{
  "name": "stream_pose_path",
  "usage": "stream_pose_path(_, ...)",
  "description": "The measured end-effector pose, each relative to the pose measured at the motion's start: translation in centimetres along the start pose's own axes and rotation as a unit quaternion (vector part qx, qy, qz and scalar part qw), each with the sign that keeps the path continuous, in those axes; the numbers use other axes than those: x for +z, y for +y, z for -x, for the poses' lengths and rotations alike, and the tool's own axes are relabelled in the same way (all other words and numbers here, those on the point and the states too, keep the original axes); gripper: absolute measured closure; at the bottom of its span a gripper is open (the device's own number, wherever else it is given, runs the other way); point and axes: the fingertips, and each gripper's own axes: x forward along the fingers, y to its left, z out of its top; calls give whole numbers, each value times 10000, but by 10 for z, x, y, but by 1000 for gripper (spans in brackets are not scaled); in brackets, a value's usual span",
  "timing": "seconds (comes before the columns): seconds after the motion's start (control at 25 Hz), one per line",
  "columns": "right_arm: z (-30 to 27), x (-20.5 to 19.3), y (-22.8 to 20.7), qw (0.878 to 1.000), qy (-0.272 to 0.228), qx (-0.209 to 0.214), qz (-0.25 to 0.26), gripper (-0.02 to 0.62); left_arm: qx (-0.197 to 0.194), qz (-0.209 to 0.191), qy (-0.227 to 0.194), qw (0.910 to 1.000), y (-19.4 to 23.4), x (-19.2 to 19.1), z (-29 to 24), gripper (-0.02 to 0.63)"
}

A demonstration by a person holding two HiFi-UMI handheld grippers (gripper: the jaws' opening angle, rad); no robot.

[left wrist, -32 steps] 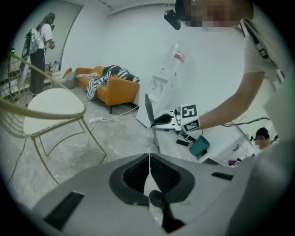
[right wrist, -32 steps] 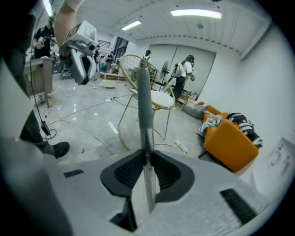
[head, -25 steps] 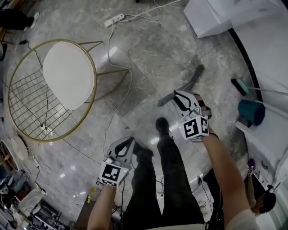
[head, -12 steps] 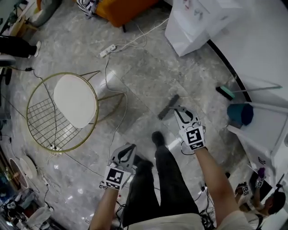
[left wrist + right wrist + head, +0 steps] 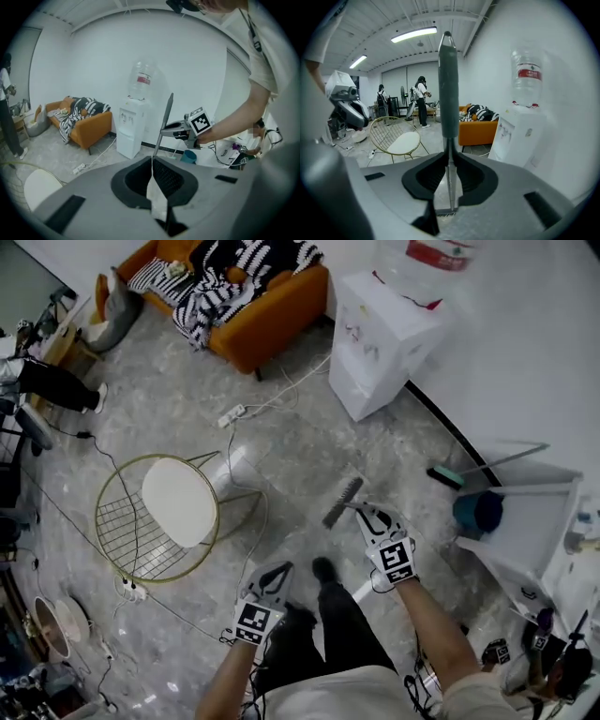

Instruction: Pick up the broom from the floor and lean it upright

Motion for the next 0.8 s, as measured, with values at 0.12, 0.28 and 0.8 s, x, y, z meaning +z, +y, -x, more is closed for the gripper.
stream_pose_path(0.12, 25, 33, -12, 10000, -66, -8, 39, 517, -5, -97, -39, 9999, -5, 39, 2, 595)
stream_pose_path(0.28, 55, 64, -30, 9997, -173, -114, -104, 517, -89, -163, -31, 9998, -19, 85, 2, 595)
stream_pose_path(0.8, 110, 109, -89, 9960, -141, -787, -407, 517, -988, -587, -157, 9932, -52, 168, -20, 595)
